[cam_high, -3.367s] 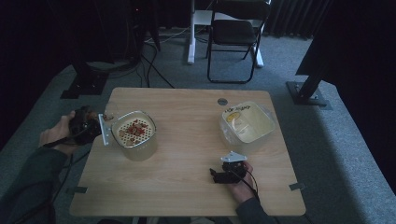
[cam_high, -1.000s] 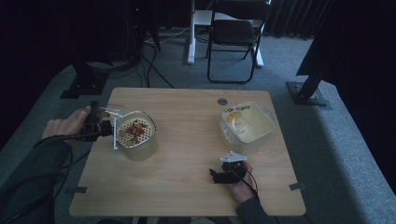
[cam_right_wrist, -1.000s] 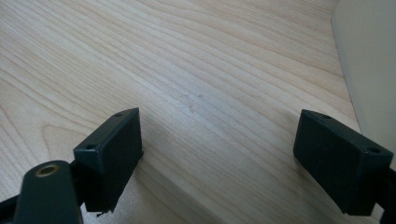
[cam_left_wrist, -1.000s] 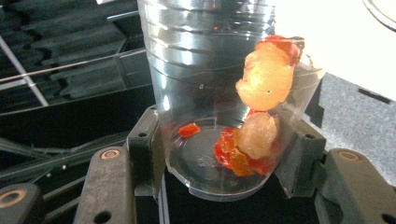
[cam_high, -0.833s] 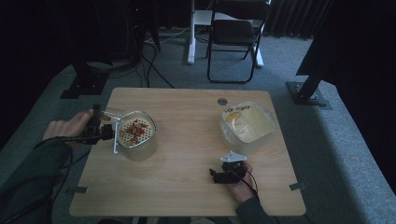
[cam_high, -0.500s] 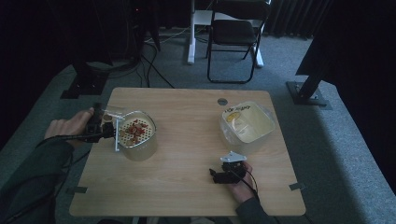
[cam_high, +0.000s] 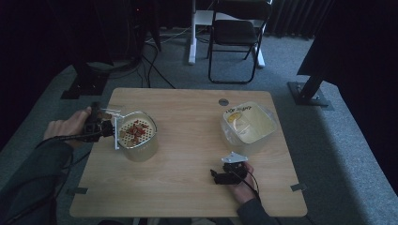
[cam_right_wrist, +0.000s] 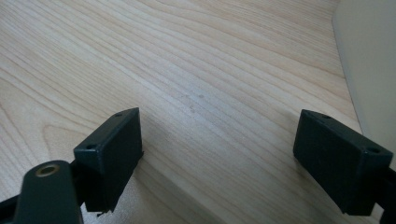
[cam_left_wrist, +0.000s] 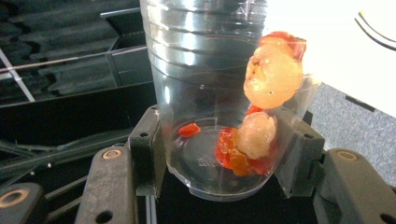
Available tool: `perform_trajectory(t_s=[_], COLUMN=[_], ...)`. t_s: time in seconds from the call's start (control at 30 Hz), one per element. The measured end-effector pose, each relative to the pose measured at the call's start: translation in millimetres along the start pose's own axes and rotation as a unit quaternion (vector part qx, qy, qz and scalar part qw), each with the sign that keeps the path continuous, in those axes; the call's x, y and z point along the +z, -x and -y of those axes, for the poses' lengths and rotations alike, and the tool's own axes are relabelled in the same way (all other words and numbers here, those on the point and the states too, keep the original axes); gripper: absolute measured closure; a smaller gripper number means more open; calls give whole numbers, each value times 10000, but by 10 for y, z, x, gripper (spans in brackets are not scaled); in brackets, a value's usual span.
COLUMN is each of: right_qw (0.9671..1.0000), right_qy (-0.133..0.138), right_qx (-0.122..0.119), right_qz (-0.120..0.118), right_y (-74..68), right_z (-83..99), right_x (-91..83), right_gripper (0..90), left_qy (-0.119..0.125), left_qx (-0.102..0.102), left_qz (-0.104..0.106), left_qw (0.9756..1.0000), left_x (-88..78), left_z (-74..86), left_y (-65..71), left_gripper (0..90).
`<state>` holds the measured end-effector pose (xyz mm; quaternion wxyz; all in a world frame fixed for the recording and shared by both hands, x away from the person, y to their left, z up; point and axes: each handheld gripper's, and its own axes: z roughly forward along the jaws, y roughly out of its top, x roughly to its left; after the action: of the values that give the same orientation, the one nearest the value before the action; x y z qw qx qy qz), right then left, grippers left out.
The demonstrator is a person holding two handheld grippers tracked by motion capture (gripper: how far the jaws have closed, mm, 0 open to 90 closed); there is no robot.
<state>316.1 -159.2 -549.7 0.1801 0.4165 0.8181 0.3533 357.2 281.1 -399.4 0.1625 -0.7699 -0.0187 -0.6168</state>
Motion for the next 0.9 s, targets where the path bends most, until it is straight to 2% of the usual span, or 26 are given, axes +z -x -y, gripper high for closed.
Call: perform_trajectory(t_s=[0.07, 0.17, 0.3, 0.4, 0.43, 0.47, 0.5, 0.53, 0.57, 0.6, 0.7, 0.73, 0.77, 0.83, 0.87, 0.9], right_qw=[10000, 10000, 10000, 10000, 10000, 10000, 10000, 10000, 10000, 10000, 10000, 10000, 10000, 10000, 10000, 10000], right_qy=[1, 0, 0, -3, -3, -3, -3, -2, -2, -3, 1, 1, 0, 2, 2, -1], right_qx=[-6, -5, -5, -1, -1, -1, -1, 3, 5, 0, 5, 2, 1, -8, -8, -3], right_qz=[0, -1, -2, -4, -4, -5, -5, -6, -5, -5, -8, -7, -10, -19, -19, -18], right_y=[0, 0, 0, 0, 0, 0, 0, -1, -1, 0, 0, 1, 1, 2, 2, 0], right_z=[0, 0, 0, 0, 0, 0, 0, 0, 0, 0, -1, -1, -2, -5, -5, -7], right_x=[1, 0, 0, 0, 0, 0, 0, 0, 1, 1, 1, 1, 2, 5, 5, 6], right_gripper=[152, 152, 152, 152, 152, 152, 152, 152, 152, 152, 152, 151, 151, 151, 151, 151], left_qy=[4, 29, 77, 87, 102, 130, 130, 166, 305, 359, 545, 545, 710, 845, 845, 912], left_qx=[41, 93, -43, -16, -55, -177, -177, -335, -831, -999, -1564, -1564, -2023, -2433, -2433, -2640], left_qz=[-57, -37, 23, 31, 55, 119, 119, 208, 398, 496, 799, 799, 1033, 1271, 1271, 1394], left_qw=[10000, 9999, 10000, 10000, 9999, 9997, 9997, 9991, 9953, 9931, 9829, 9829, 9713, 9579, 9579, 9500], left_x=[-3, -6, -3, 5, 2, -3, -3, -8, -13, -12, -13, -13, -10, -5, -5, 0], left_z=[-2, -15, -23, -21, -21, -19, -19, -16, -3, -2, 4, 4, 13, 27, 27, 32], left_y=[12, 24, 10, 26, 26, 19, 19, 4, -37, -52, -86, -86, -118, -150, -150, -160], left_gripper=[444, 443, 443, 443, 442, 442, 441, 441, 441, 440, 439, 439, 439, 437, 437, 437])
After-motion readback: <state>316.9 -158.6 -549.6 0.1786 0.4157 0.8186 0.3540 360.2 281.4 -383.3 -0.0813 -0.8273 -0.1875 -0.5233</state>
